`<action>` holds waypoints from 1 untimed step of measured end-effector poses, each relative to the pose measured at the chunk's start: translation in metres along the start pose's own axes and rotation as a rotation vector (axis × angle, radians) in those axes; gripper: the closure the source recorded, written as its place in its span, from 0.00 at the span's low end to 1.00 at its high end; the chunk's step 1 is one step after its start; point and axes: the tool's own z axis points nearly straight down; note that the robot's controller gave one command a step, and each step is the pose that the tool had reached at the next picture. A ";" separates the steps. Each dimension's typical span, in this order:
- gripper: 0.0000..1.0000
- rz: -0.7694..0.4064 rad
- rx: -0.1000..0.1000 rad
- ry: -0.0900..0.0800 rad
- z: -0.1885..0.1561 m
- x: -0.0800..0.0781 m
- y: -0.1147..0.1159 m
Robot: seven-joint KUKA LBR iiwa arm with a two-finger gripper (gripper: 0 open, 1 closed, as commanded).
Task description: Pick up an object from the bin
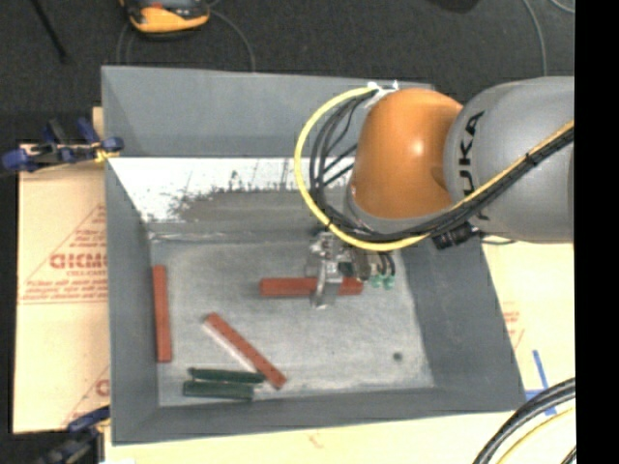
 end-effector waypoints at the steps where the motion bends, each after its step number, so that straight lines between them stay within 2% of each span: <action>1: 1.00 -0.254 0.001 -0.009 -0.135 -0.062 -0.008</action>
Offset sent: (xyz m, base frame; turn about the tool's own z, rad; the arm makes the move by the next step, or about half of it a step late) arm 0.0000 0.0000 0.0000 0.0000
